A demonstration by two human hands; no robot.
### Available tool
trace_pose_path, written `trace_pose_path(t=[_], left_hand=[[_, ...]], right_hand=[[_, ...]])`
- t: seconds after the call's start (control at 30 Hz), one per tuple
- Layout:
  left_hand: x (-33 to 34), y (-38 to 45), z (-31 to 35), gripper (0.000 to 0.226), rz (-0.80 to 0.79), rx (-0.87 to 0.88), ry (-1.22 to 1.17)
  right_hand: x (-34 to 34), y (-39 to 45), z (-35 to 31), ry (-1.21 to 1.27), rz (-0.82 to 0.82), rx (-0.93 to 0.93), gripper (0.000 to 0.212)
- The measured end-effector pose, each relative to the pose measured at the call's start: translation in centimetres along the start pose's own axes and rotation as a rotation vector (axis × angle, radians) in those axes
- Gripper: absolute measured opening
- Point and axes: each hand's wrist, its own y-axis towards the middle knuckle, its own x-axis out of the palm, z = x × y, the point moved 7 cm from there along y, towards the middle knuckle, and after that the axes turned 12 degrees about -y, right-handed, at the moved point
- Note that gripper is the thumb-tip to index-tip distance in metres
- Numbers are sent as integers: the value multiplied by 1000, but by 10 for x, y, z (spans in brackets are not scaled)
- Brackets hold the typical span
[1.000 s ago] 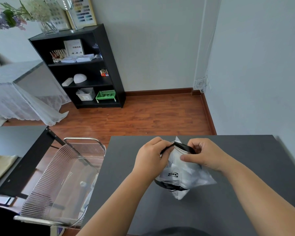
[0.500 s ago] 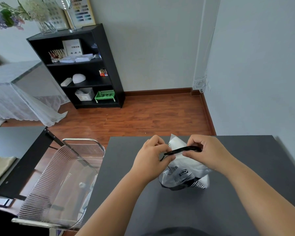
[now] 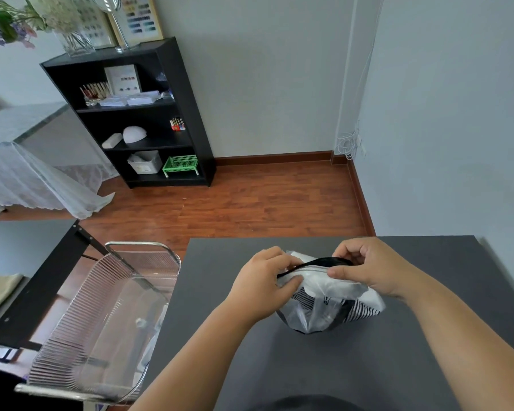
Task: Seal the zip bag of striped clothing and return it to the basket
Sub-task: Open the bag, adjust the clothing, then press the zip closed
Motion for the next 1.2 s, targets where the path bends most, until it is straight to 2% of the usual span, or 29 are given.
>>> trace_pose_path(t=[0.1,0.2,0.27,0.33,0.43,0.53,0.67,0.83,0.9,1.0,1.07,1.13,1.2], left_hand=[[9,6,9,11,-6,32,-8],[7,7,10,7,87,64,60],[1,6,10,4,165,83,98],[-5,3,9,2,220,84,116],[-12,1,1,4,259,42,112],[-10,1,-6,6,164,-7,25],[4,7,2,15,-13,8,-30],[4,8,9,7,65,79,52],[2,5,11,6,126,97,92],[-4,1,9,5,209,72,116],[-9,0,4,5,237,26,114],[-9,1,0,8,207,-15,93],[-5,3,0,14,108,-30,53]], right_hand=[[8,4,-5,-139,14,-24,16],[4,6,-6,-334,172,2,22],[-2,6,-5,-381,235,49,28],[-5,6,-1,-303,206,75,30],[0,4,-1,-52,40,47,31],[3,2,-5,-12,-2,-6,24],[11,4,-12,-143,15,-36,14],[7,2,-14,-392,220,6,17],[4,1,-13,-457,278,44,27],[1,0,-6,-404,207,79,36],[4,-1,-3,-386,92,67,27],[2,-3,-4,-422,69,32,19],[1,-3,-6,-462,108,-10,22]])
